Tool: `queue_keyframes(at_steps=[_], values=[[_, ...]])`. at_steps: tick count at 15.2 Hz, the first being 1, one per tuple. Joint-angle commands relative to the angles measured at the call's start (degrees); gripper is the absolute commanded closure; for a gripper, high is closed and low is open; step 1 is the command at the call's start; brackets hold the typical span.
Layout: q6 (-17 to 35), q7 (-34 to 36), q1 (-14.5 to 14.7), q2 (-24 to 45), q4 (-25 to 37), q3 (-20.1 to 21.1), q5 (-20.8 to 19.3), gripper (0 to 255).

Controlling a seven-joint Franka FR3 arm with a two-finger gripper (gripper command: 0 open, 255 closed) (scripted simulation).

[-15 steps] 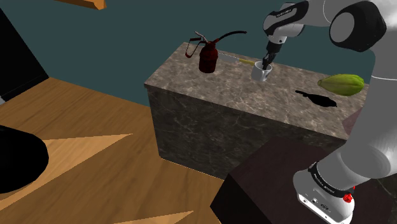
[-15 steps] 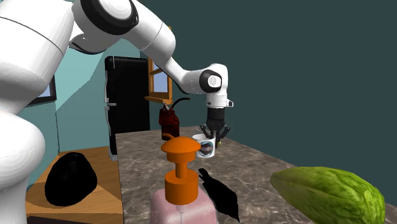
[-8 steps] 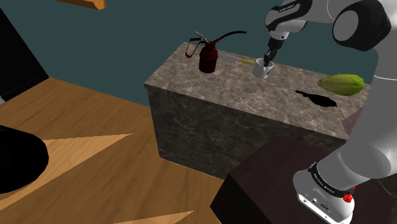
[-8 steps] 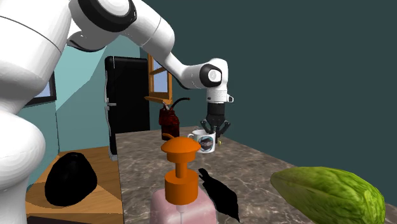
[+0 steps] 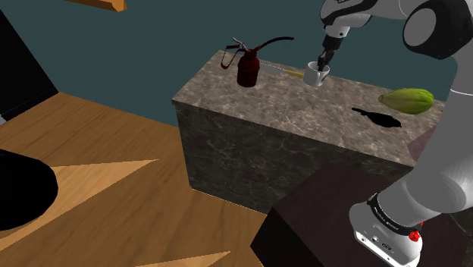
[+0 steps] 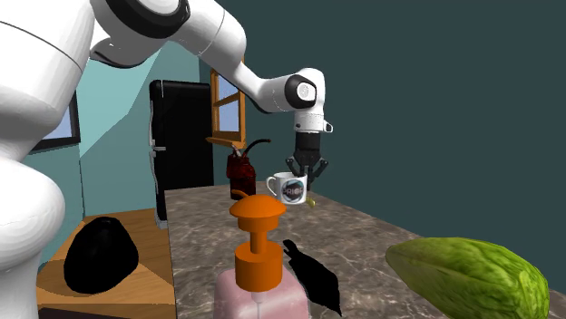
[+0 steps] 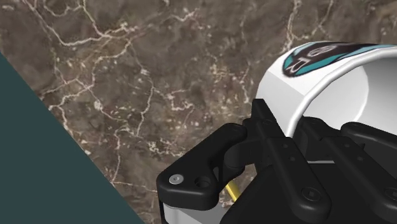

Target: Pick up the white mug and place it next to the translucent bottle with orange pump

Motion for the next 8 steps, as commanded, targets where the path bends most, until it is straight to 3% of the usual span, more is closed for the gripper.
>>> queue_keyframes(at_steps=[1,8], values=[[-1.5,0.1,-0.1,-0.3,1.2,-0.1,-0.2,255],[-6.3,0.6,-0.2,-1.3,5.1,-0.4,-0.8,255]])
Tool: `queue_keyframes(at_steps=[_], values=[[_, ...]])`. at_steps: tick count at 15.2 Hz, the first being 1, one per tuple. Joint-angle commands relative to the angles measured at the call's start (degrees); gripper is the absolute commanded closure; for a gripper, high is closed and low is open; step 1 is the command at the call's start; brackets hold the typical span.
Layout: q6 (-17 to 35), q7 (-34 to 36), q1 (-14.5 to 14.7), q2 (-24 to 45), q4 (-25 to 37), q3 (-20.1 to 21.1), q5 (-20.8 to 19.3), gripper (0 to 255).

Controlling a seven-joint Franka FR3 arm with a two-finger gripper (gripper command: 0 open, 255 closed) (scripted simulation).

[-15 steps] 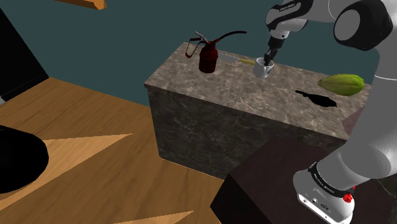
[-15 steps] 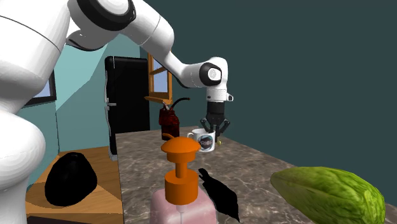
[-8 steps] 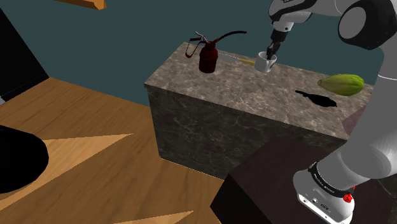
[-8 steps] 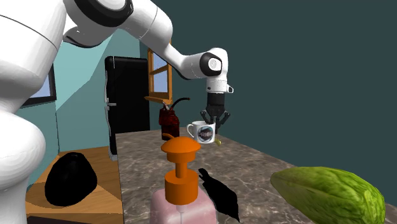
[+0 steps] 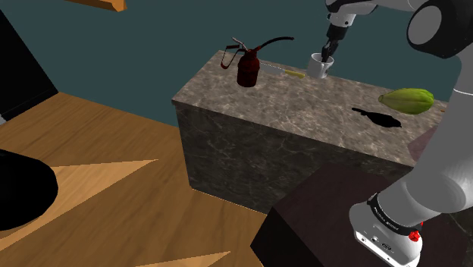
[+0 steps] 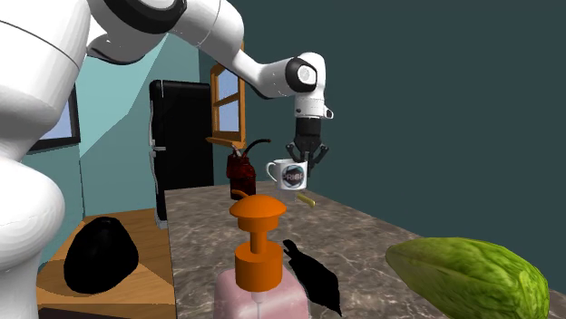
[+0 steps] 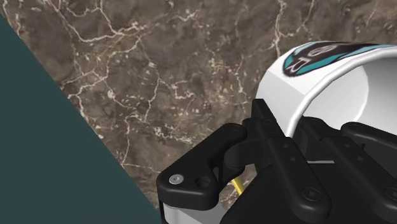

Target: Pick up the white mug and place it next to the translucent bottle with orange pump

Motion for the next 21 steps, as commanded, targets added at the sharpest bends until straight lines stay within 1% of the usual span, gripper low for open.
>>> queue_keyframes(at_steps=[1,12,21], values=[[-1.4,0.1,-0.1,-0.2,1.3,-0.1,-0.1,255],[-9.8,0.5,-0.9,-0.3,9.7,-0.3,-0.3,255],[-17.7,0.7,-2.3,1.3,19.1,-0.4,0.2,255]])
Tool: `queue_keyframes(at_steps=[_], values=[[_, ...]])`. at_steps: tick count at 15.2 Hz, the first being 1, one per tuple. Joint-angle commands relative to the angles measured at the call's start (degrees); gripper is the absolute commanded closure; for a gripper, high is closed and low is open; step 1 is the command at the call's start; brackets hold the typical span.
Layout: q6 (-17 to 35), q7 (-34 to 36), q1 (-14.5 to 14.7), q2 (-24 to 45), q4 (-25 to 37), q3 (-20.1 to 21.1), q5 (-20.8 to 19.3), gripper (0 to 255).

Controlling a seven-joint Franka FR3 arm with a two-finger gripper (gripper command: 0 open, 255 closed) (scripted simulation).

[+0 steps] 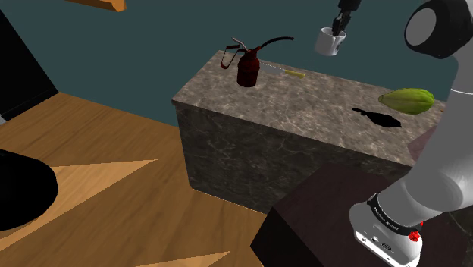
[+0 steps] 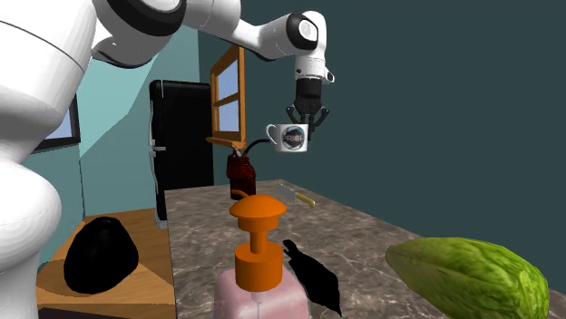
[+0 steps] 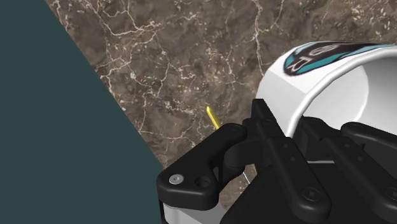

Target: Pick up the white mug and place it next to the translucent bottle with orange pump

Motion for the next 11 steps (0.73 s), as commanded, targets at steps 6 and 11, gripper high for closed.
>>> queue_keyframes(at_steps=[6,11], values=[[-6.9,0.1,-1.8,2.4,9.3,0.1,0.9,255],[-13.4,0.3,-4.3,6.1,19.6,0.5,2.4,255]])
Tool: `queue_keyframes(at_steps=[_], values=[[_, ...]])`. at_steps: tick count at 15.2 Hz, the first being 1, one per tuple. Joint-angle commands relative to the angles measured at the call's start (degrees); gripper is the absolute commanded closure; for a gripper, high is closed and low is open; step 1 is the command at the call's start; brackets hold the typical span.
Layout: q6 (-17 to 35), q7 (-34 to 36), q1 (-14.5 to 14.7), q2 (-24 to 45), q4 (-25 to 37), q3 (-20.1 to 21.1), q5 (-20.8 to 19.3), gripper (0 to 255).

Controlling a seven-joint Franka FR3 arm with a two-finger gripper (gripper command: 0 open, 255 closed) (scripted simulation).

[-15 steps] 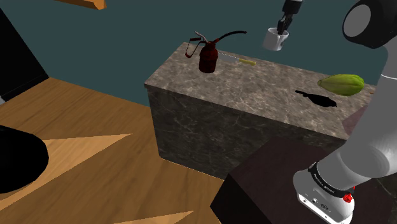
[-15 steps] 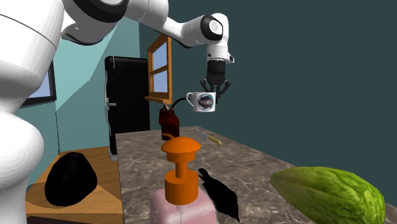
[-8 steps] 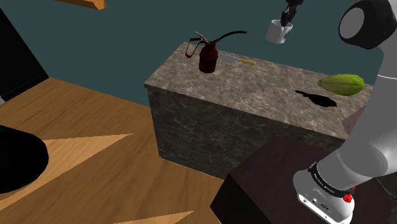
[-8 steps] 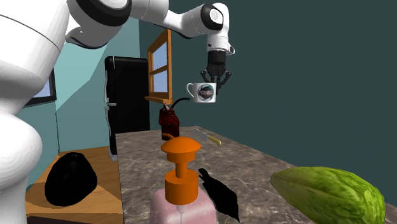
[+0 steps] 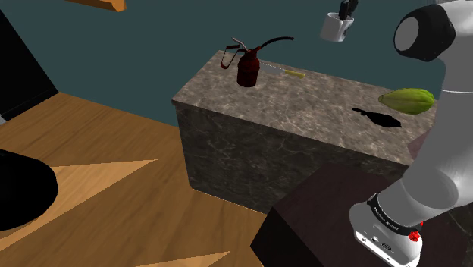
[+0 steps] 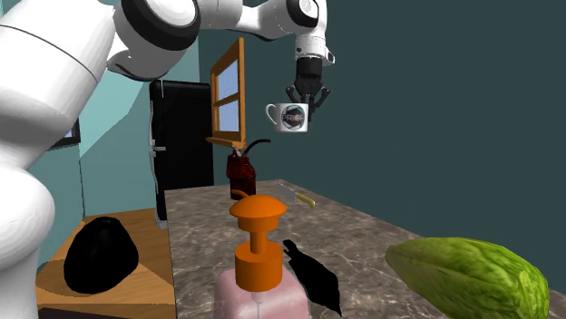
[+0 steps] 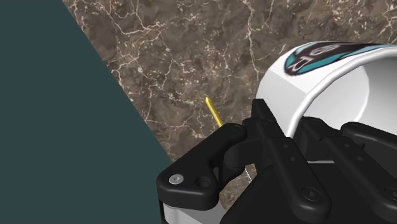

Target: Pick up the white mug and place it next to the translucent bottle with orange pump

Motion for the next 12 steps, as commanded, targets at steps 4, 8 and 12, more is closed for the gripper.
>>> queue_keyframes(at_steps=[4,8,12], values=[[-2.3,-0.6,-0.4,-1.1,1.1,-0.5,-0.2,255],[4.8,-2.8,3.6,-14.1,-18.5,-2.6,-5.1,255],[8.4,-4.0,4.8,-23.8,-30.9,-3.6,-9.5,255]])
